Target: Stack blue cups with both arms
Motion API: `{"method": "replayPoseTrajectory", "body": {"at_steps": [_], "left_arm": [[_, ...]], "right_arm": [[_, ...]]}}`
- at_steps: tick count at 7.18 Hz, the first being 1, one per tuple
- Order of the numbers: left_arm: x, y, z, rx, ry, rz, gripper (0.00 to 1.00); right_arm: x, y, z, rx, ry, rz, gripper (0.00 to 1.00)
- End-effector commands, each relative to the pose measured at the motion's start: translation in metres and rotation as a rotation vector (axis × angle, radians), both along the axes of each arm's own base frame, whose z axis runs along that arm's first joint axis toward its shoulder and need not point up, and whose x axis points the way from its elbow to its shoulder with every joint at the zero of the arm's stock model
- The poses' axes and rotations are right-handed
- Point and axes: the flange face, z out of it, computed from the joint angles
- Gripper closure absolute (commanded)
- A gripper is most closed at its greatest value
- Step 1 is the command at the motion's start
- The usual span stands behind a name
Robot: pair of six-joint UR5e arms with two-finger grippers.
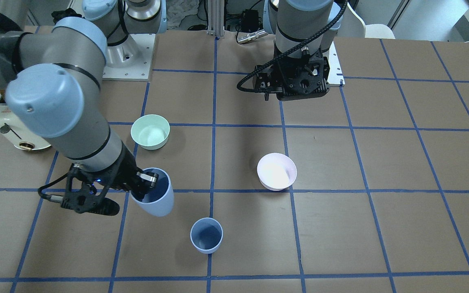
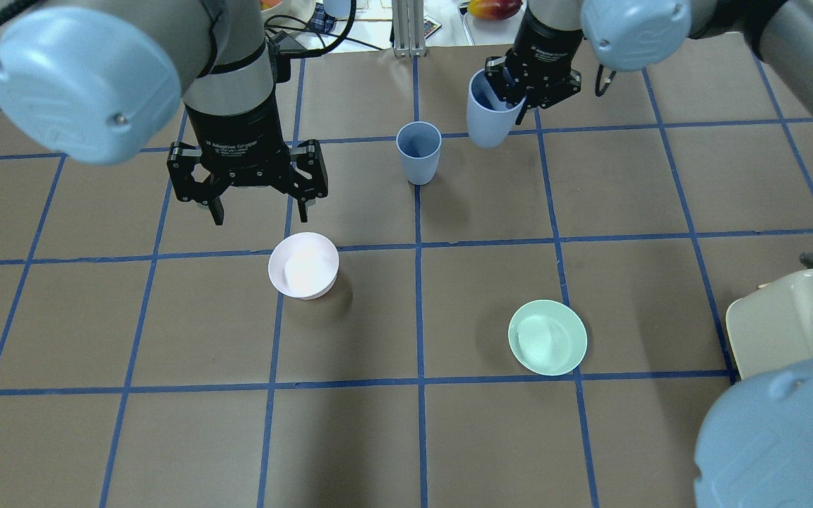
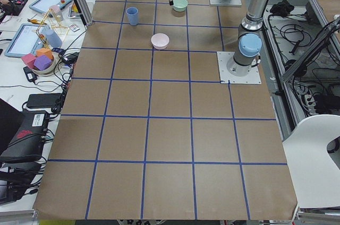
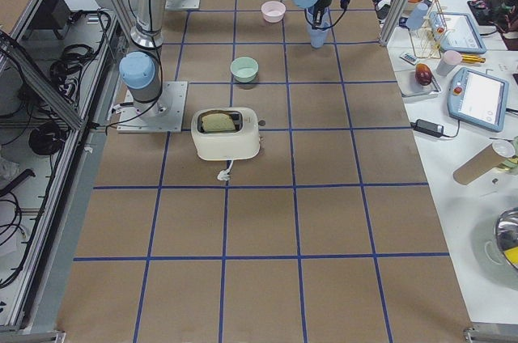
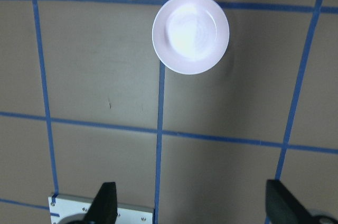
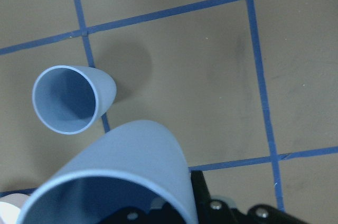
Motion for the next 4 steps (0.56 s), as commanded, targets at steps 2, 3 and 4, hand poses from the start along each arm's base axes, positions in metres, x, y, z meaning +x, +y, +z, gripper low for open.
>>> {"method": "replayPoseTrajectory", "body": {"at_steps": [2,3,4], "left_arm": [[0.024,-0.018,0.004,-0.148,0.067,-0.026,0.0],[0.022,-0.02,0.011,-0.157,0.094,-0.024,0.0],[0.022,-0.016,0.007,-0.109,0.099,-0.022,0.0]], "right_arm": [[0.065,-0.026,-0.021,-0.006,0.024,-0.022,1.0],[0.075,-0.029,-0.029,0.0,0.023,-0.027,1.0],[0.077,-0.034,-0.038,0.009,0.025,-0.033,1.0]]}}
